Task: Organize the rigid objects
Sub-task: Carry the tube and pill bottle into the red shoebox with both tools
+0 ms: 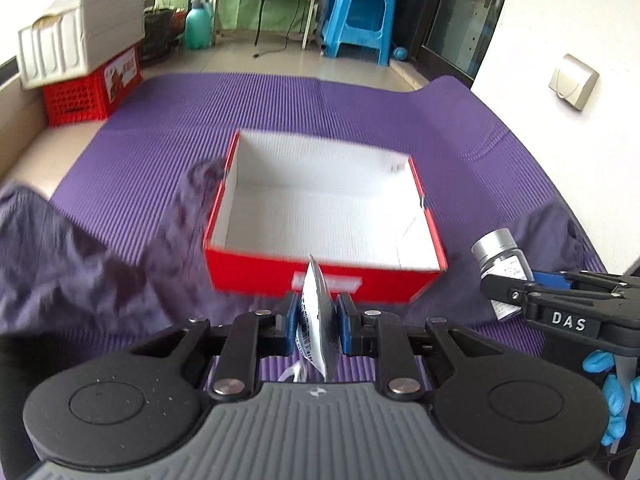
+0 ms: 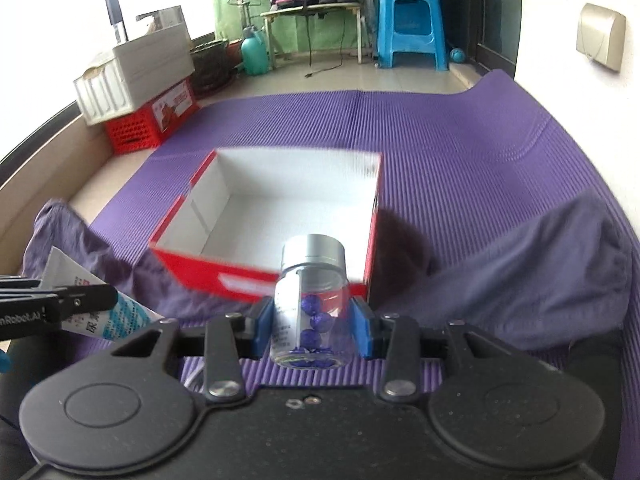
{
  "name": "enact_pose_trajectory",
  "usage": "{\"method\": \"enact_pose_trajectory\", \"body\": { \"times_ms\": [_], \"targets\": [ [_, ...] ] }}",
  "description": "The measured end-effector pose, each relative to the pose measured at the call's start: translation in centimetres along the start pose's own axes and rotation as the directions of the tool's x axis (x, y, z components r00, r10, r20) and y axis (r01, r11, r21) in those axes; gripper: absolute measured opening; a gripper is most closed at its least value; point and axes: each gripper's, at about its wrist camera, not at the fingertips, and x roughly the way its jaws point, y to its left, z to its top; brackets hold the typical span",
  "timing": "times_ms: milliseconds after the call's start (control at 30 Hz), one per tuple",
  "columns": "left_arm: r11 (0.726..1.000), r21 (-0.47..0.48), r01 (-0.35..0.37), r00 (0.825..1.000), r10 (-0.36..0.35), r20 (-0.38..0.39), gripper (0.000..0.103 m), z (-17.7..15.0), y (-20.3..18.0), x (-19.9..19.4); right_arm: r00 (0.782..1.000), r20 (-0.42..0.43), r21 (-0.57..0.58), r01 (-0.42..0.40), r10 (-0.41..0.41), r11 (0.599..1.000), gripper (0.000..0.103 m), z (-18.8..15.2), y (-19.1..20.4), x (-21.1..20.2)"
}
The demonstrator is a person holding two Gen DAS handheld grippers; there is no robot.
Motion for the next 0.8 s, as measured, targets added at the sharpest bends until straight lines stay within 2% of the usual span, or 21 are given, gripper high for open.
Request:
{"method": "enact_pose_trajectory", "body": {
  "times_ms": [233, 433, 700, 800],
  "targets": [
    [0.998, 0.057, -0.011, 1.000, 0.011, -0.001, 0.020, 4.7, -0.5, 3.8, 1.000, -0.028, 0.001, -0.002, 0.002, 1.000, 0.039, 3.4, 0.0, 4.3],
    [0.998, 0.043, -0.040, 0.999, 0.041, -0.007, 0.020, 8.2, -0.1, 8.0, 0.998, -0.055, -0.013, 0.001, -0.002, 1.000, 0.039, 5.2, 0.4, 8.5],
    [0.998, 0.045, -0.053, 0.996, 0.056, -0.068, 0.020, 10.2, 0.1, 14.7, 0.992, -0.122, -0.028, 0.040, -0.043, 0.999, 0.039, 6.0, 0.9, 15.0],
    [0.999, 0.018, -0.038, 0.995, 0.040, -0.086, 0.020, 10.5, 0.8, 17.0, 0.990, -0.136, -0.041, 0.043, -0.048, 0.998, 0.039, 6.0, 1.3, 17.0]
  ]
}}
